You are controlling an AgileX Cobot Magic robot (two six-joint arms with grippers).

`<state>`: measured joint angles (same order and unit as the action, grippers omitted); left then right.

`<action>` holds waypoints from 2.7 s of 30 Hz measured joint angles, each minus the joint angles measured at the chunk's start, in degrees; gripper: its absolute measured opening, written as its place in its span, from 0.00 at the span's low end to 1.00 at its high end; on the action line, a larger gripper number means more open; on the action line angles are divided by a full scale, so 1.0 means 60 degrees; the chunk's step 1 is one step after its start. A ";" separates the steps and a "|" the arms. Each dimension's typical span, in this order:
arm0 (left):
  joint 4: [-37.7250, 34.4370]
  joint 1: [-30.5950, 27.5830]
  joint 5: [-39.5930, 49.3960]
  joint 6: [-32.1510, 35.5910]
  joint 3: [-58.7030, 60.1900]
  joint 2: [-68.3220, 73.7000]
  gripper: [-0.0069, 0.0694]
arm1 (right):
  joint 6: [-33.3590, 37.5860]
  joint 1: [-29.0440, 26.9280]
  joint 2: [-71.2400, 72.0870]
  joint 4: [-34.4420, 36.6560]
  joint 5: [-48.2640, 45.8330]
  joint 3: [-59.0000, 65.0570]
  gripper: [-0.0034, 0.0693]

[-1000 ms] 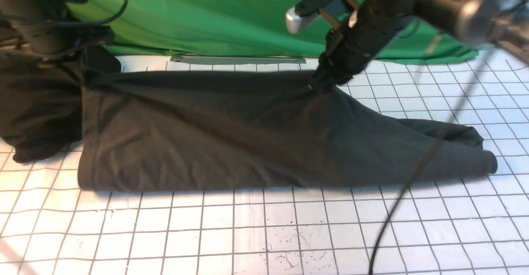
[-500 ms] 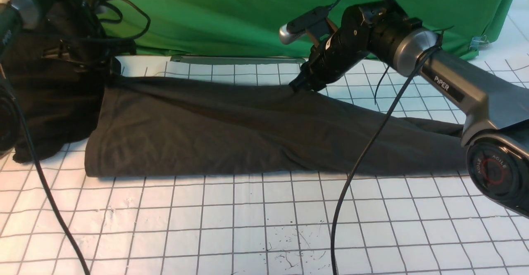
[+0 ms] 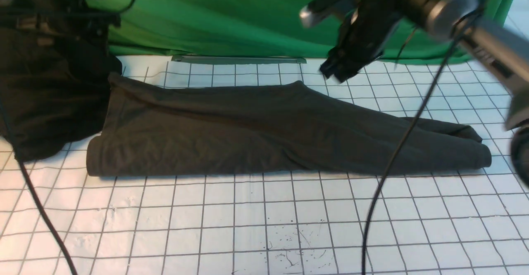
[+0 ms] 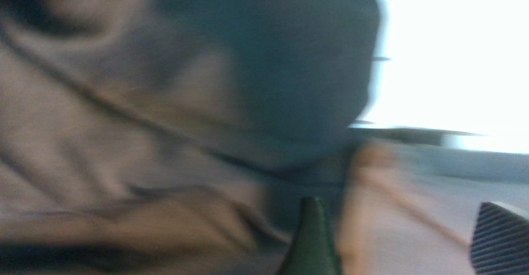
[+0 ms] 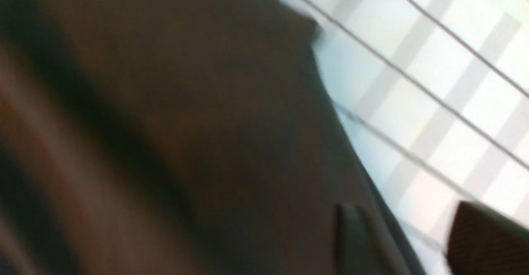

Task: Fold a long-sleeved shirt over a white checkered tablecloth.
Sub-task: 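Pull the folded dark garment lengthwise by its ends to straighten it flat on the table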

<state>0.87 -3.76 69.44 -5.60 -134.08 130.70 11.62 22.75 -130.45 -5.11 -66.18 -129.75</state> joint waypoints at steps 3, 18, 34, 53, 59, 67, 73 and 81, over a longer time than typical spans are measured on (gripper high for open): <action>-0.0844 0.0125 -0.0020 0.0477 0.0684 -0.1020 0.38 | -0.0061 -0.0577 0.0924 -0.0124 -0.0347 0.0328 0.13; -0.1072 0.1530 -0.2151 0.1111 0.7530 -0.2858 0.08 | 0.0803 -0.3761 0.1404 0.2981 0.0003 0.3960 0.39; -0.0048 0.1587 -0.3647 0.0498 0.8500 -0.2318 0.08 | 0.1734 -0.3300 0.0056 0.3417 0.1341 0.3977 0.44; 0.0012 0.1599 -0.3540 0.0469 0.8412 -0.2289 0.08 | 0.1598 -0.3251 0.0365 0.2494 0.0991 0.2433 0.06; 0.0015 0.1599 -0.3551 0.0469 0.8412 -0.2289 0.09 | 0.1691 -0.3250 0.0034 0.2378 0.1192 0.2433 0.08; 0.0015 0.1599 -0.3446 0.0469 0.8457 -0.2505 0.09 | 0.0163 -0.3260 0.0038 0.0356 0.1147 0.2433 0.46; -0.0145 0.1589 -0.3611 0.0391 0.8565 -0.3330 0.09 | -0.0471 -0.3536 0.0570 -0.0611 -0.0234 0.2433 0.43; -0.0067 0.1222 -0.3996 -0.0351 0.8125 -0.3628 0.09 | 0.0116 -0.3926 0.1105 0.0999 -0.0536 0.2433 0.06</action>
<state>0.47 3.57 45.47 -7.71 -85.33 108.93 12.31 -0.81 -123.83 0.88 -69.40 -115.15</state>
